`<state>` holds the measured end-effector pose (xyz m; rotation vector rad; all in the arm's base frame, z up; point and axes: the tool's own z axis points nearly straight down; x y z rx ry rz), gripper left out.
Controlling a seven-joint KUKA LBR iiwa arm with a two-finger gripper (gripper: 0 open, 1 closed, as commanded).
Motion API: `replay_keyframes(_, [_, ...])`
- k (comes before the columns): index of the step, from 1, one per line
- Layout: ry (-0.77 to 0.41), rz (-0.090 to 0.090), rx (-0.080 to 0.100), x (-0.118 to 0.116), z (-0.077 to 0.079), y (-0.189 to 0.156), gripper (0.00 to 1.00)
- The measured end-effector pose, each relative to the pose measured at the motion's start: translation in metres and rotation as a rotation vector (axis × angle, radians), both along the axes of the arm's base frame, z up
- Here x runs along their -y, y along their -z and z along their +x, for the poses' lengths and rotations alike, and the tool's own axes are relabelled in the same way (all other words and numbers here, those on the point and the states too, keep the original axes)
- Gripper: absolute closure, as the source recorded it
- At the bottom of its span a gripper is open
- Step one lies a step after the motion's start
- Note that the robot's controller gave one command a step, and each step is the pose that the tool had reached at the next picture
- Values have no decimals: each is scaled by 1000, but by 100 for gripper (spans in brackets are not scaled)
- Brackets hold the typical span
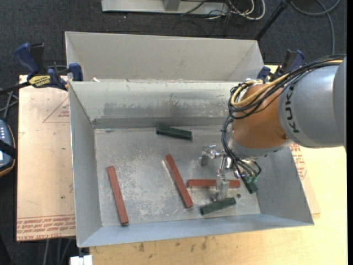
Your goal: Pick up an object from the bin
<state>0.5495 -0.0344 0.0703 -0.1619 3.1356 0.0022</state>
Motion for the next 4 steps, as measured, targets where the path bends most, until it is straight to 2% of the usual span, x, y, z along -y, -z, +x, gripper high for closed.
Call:
replay_keyframes(1, [13, 0, -1, -2, -2, 2, 100])
replay_keyframes(3, [15, 0, -4, -3, -2, -2, 100])
replay_keyframes(4, [14, 0, -6, -3, -3, -19, 100])
